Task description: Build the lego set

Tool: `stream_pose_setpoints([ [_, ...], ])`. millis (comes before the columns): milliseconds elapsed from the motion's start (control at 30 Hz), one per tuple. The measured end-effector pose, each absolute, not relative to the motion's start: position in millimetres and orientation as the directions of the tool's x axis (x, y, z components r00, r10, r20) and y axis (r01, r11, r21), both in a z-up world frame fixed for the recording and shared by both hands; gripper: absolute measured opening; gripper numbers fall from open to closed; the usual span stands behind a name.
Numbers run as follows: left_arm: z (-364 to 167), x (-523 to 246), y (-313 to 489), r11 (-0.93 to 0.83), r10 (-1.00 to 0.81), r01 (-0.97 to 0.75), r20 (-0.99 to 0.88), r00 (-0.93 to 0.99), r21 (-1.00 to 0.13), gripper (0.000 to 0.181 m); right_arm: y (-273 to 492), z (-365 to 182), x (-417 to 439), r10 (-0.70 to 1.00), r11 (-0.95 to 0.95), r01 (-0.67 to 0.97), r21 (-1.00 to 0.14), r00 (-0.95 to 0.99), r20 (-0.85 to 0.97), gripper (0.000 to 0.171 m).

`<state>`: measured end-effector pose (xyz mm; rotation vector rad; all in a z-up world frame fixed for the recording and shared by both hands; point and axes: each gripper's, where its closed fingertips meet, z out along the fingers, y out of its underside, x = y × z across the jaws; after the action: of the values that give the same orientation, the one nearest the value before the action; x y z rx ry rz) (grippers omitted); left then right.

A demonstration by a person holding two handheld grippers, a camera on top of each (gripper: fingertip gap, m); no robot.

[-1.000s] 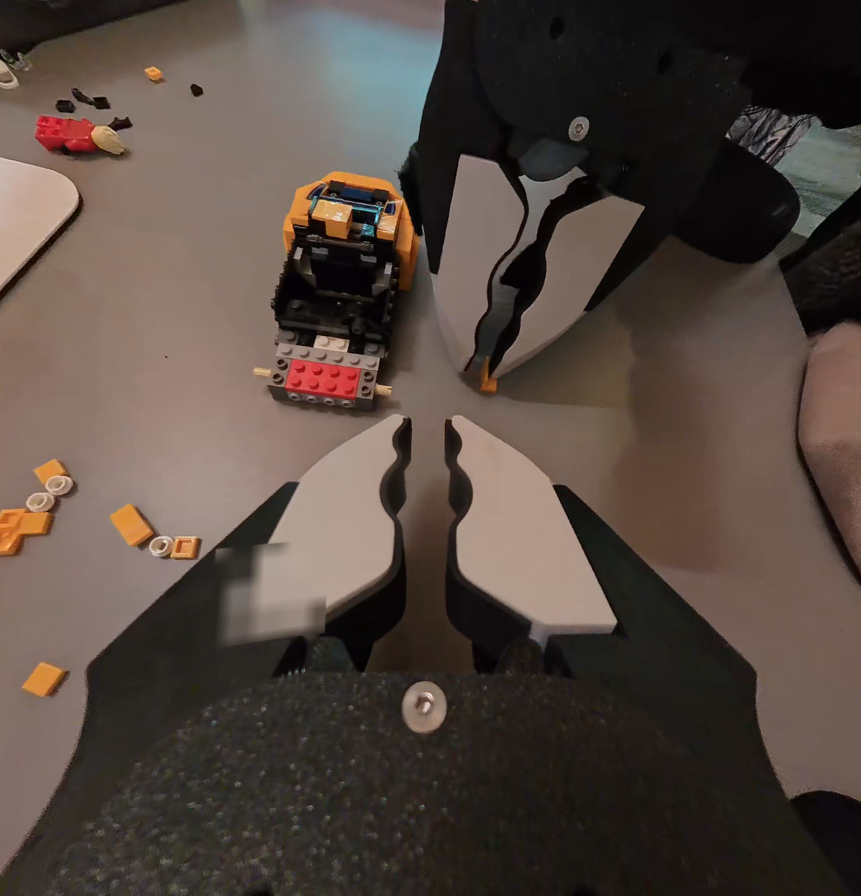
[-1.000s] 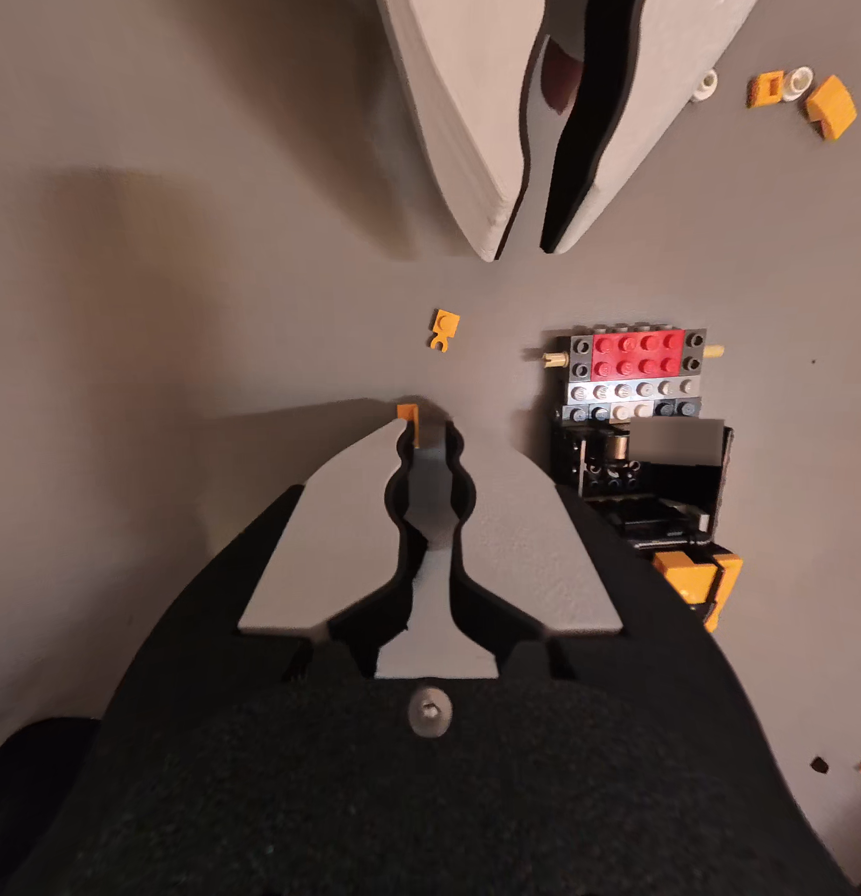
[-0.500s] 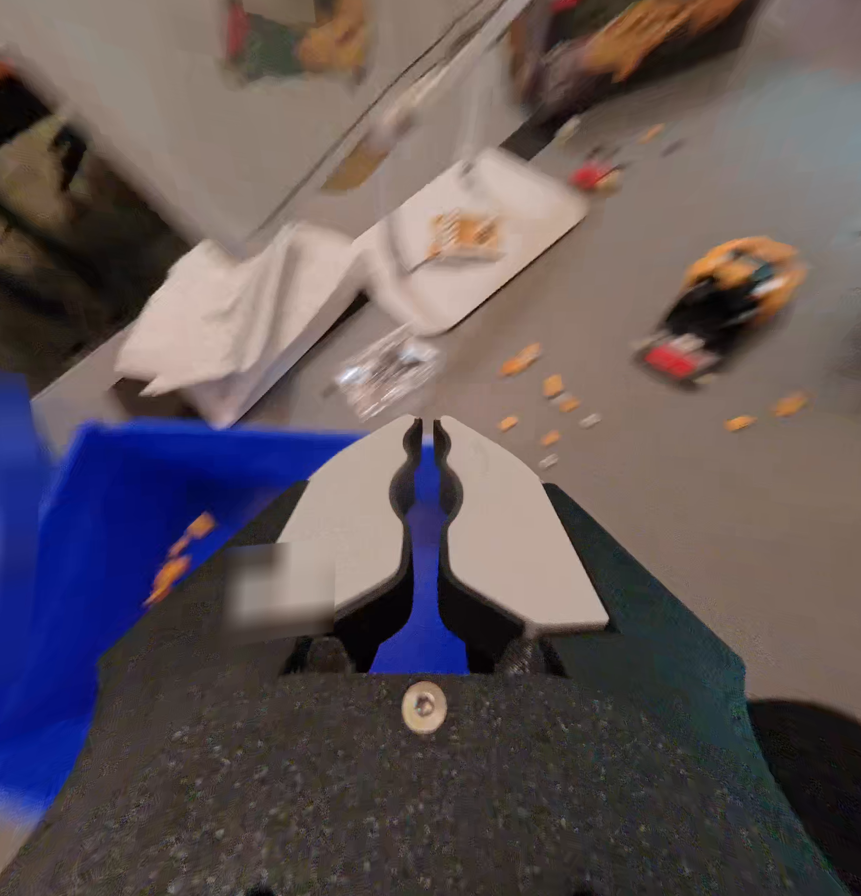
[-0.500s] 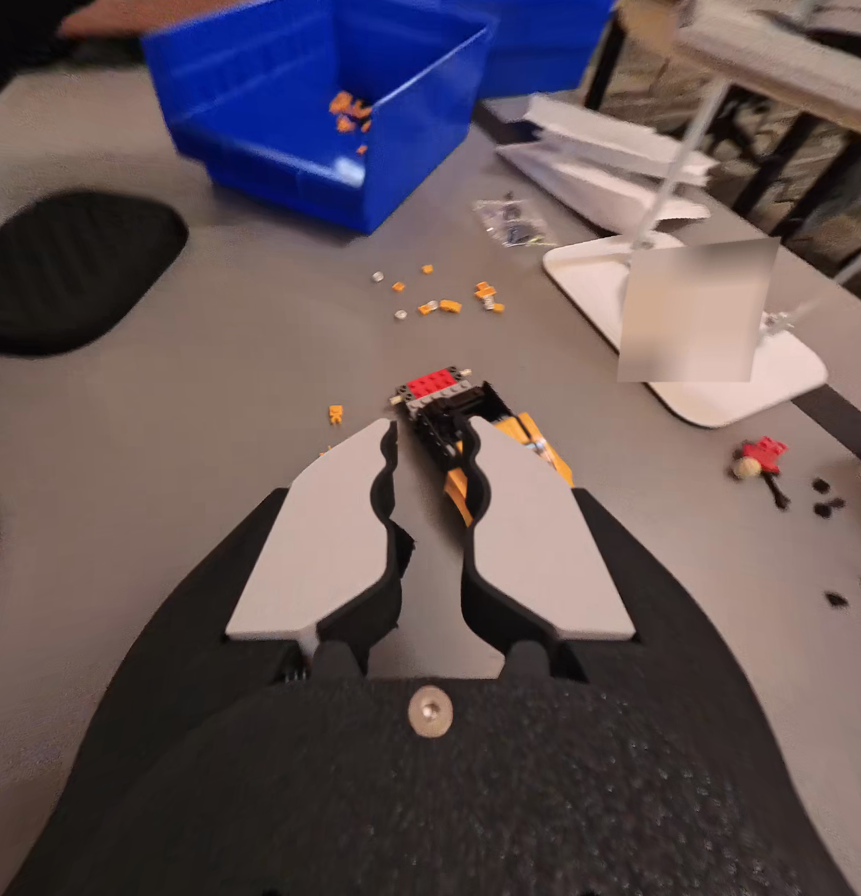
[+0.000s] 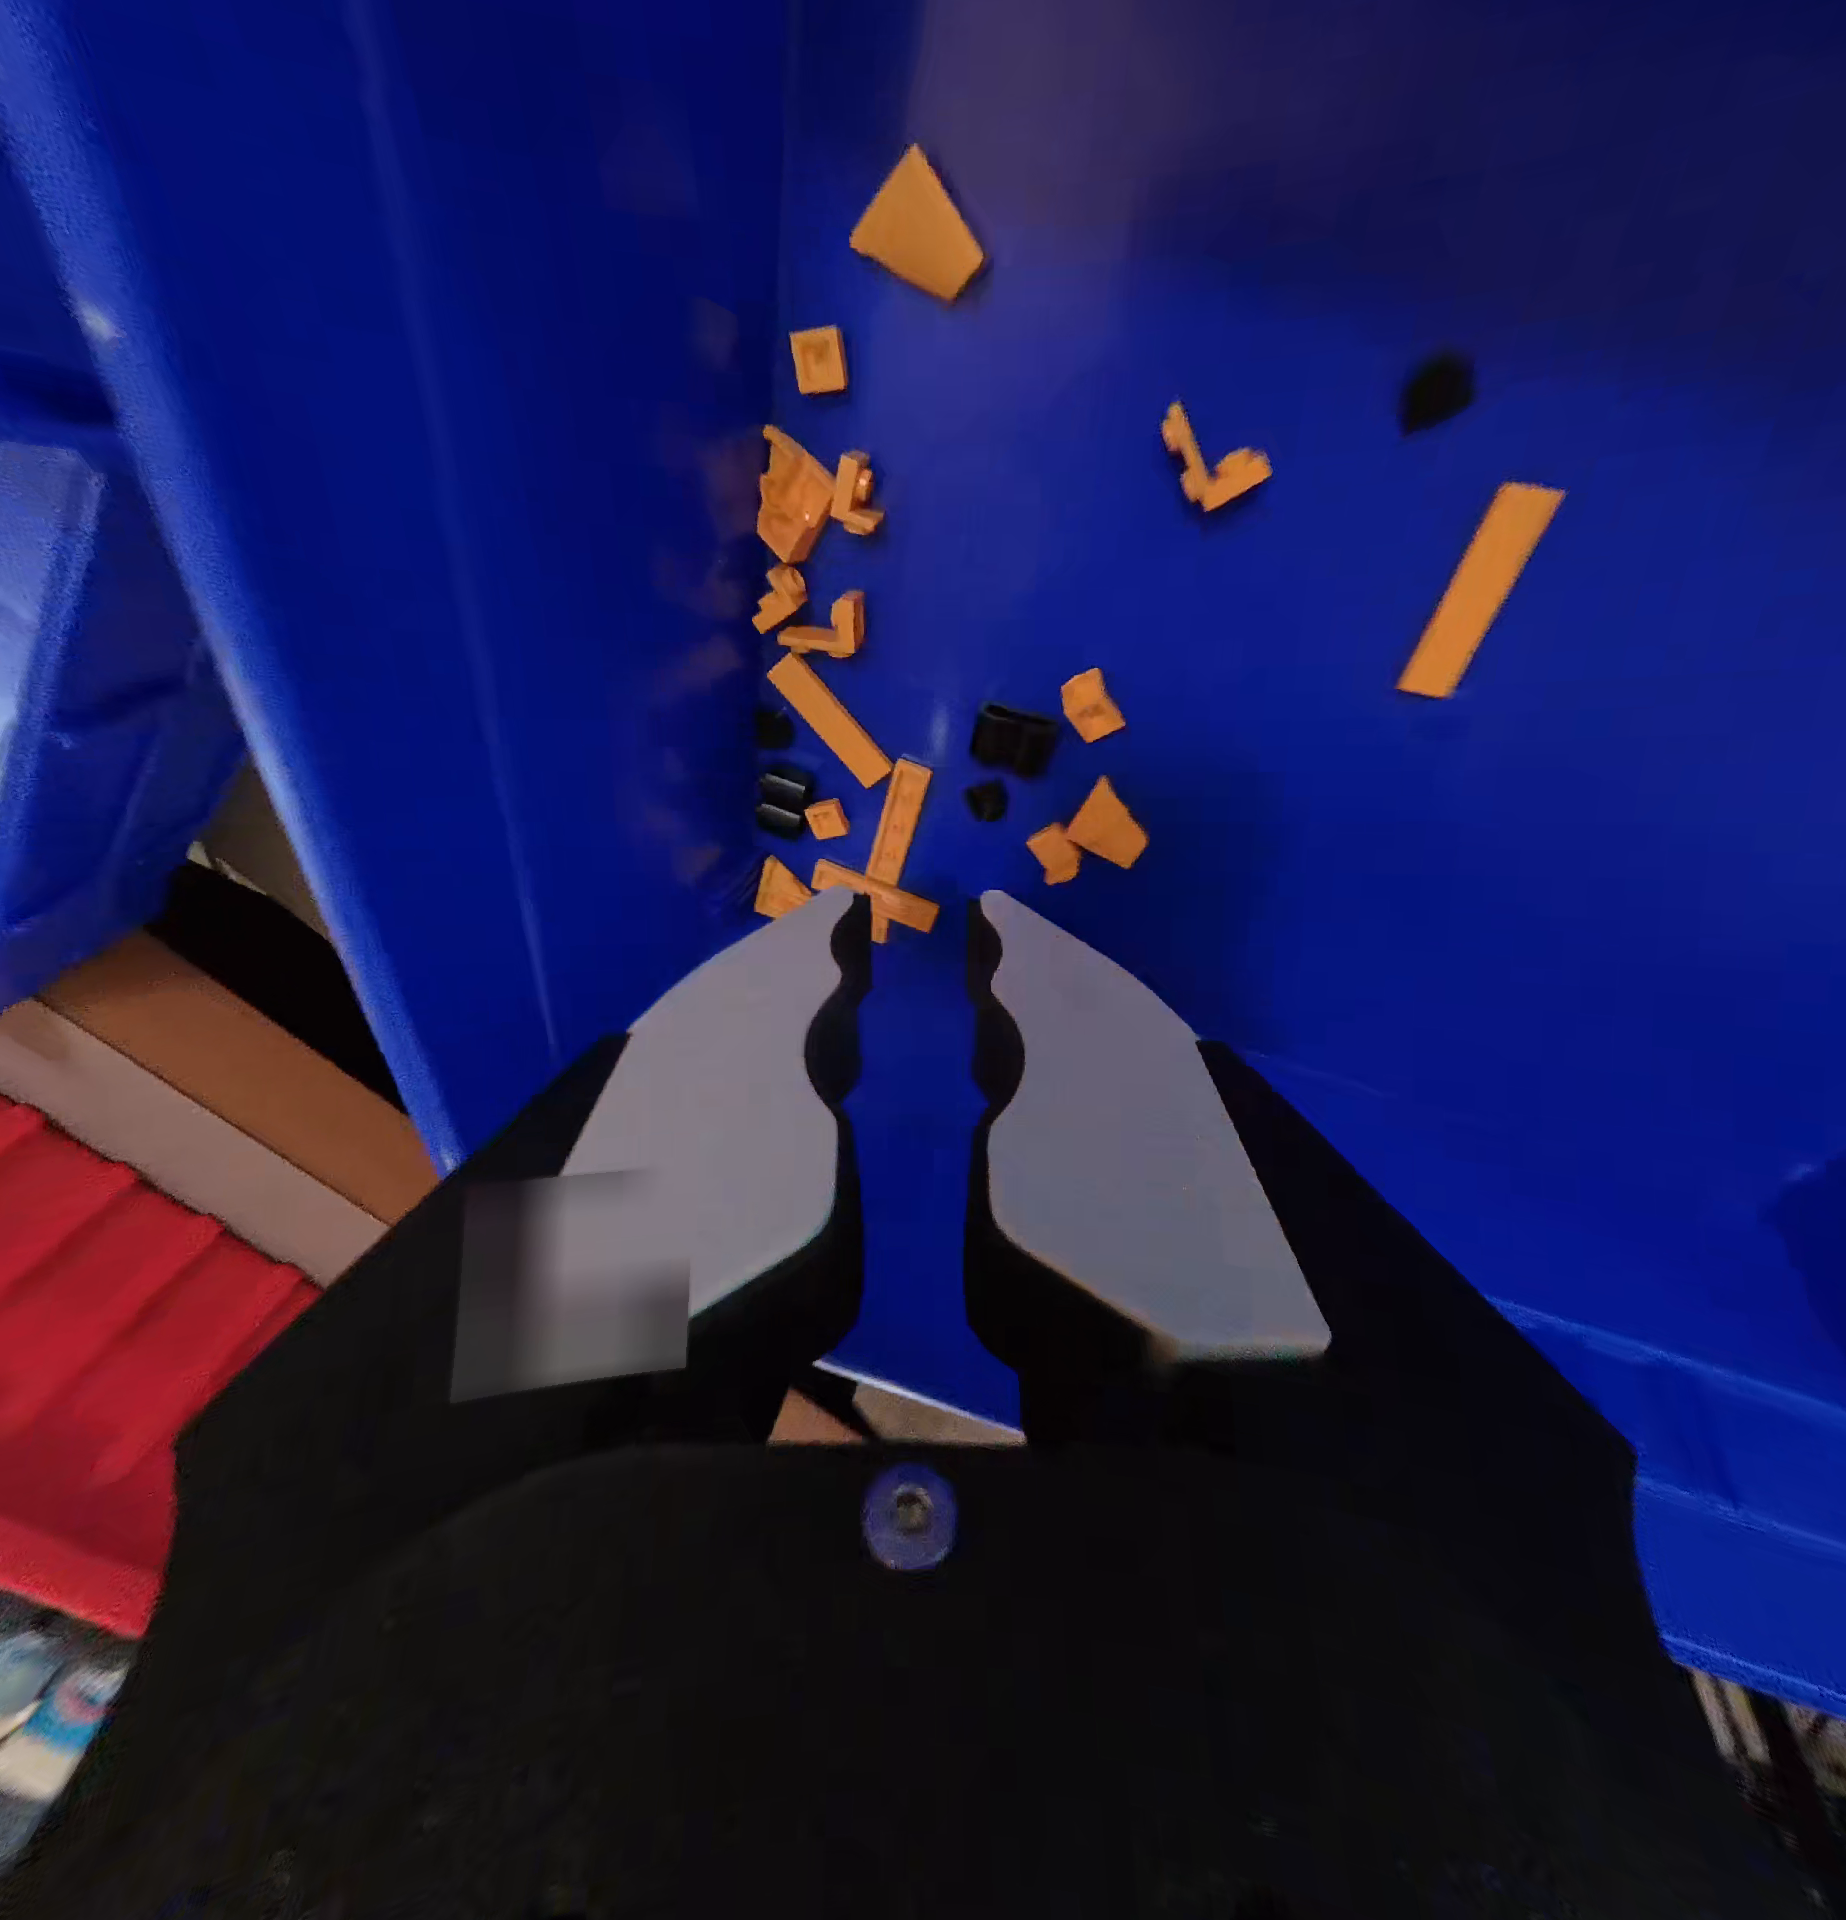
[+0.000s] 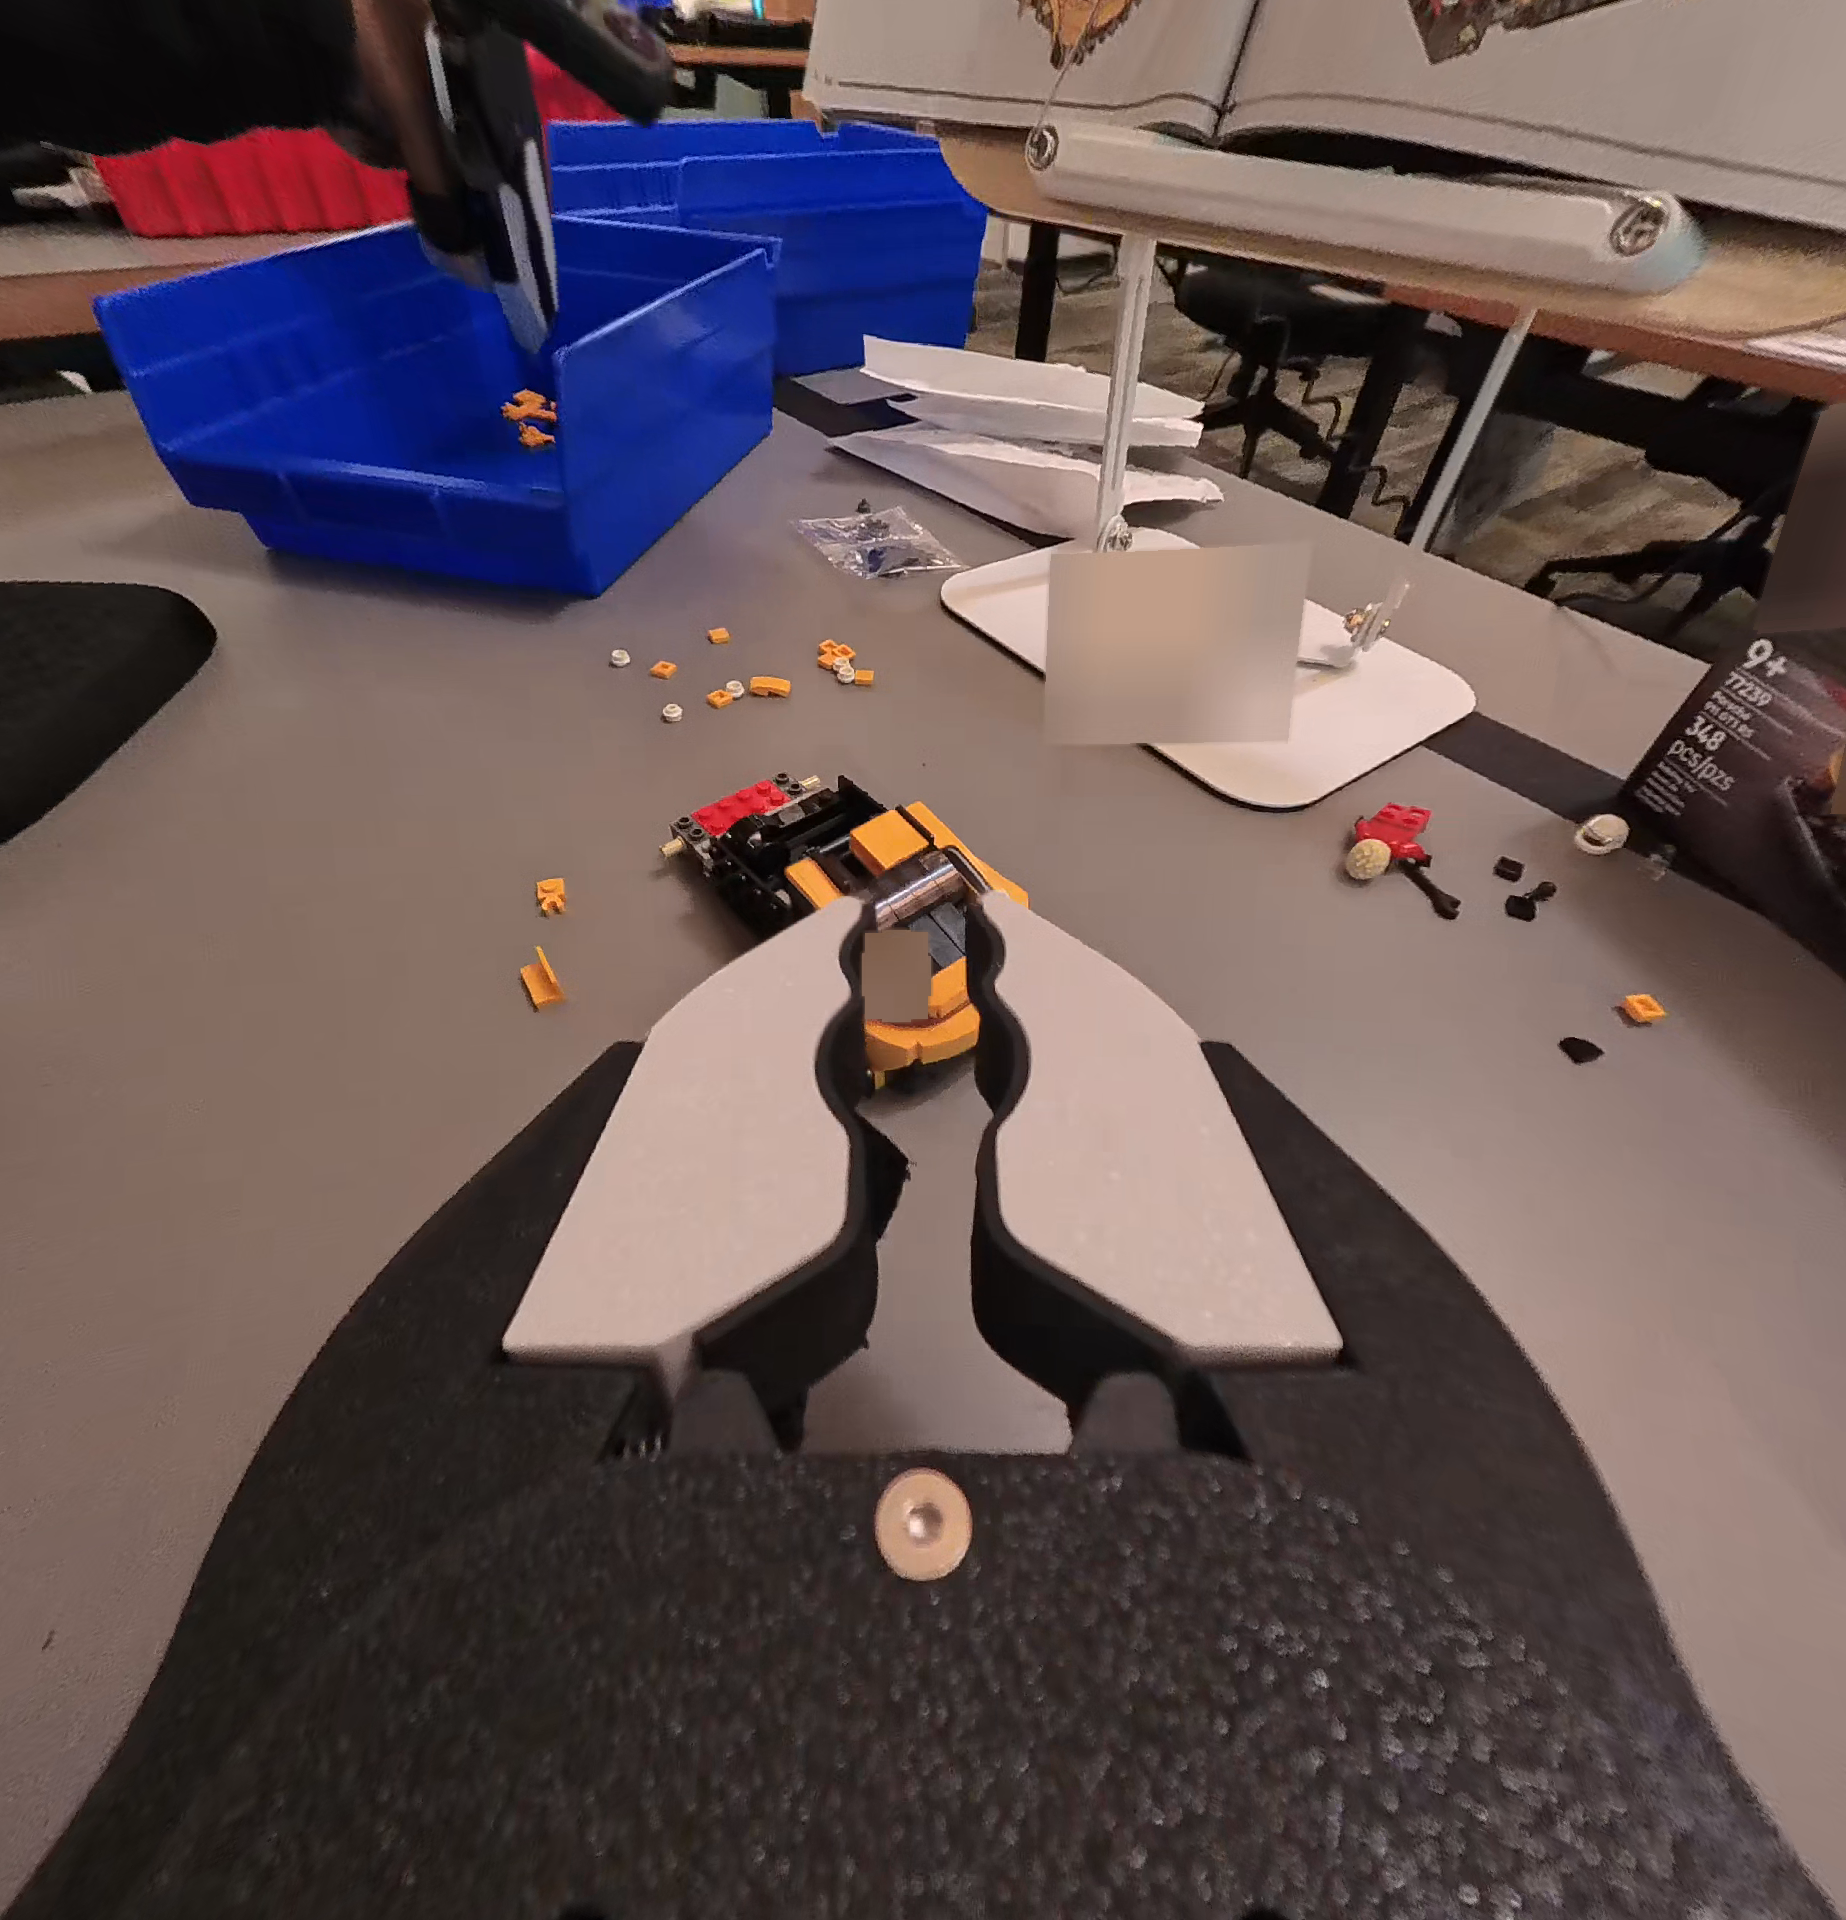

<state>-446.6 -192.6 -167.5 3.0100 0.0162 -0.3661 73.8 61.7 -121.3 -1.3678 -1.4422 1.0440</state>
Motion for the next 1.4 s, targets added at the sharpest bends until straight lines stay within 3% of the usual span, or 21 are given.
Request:
stream_pose_setpoints([
  [167,-190,-458,-197,-0.968,-0.044,0.012,-0.217,0.975,0.25,0.019,65,-126,75,1.0,0.024,0.278,-0.96,-0.02,0.019,0.015],
  [433,-207,-471,-204,-0.946,-0.002,0.069,-0.219,0.976,0.317,0.014,67,-134,74,1.0,0.003,0.296,-0.955,-0.022,-0.004,0.014],
  [767,-211,-473,-203,-0.949,0.083,0.14,-0.206,0.975,0.283,0.0,66,-139,73,1.0,-0.008,0.312,-0.95,-0.023,-0.016,0.013],
  [1000,-209,-461,-206,-0.951,0.09,0.135,-0.171,0.981,0.278,0.001,66,-138,73,1.0,-0.008,0.309,-0.951,-0.021,-0.015,0.013],
  [1400,-194,-482,-214,-0.962,0.096,0.182,-0.374,0.923,0.203,0.006,66,-136,74,1.0,-0.007,0.299,-0.954,-0.023,-0.014,0.012],
])
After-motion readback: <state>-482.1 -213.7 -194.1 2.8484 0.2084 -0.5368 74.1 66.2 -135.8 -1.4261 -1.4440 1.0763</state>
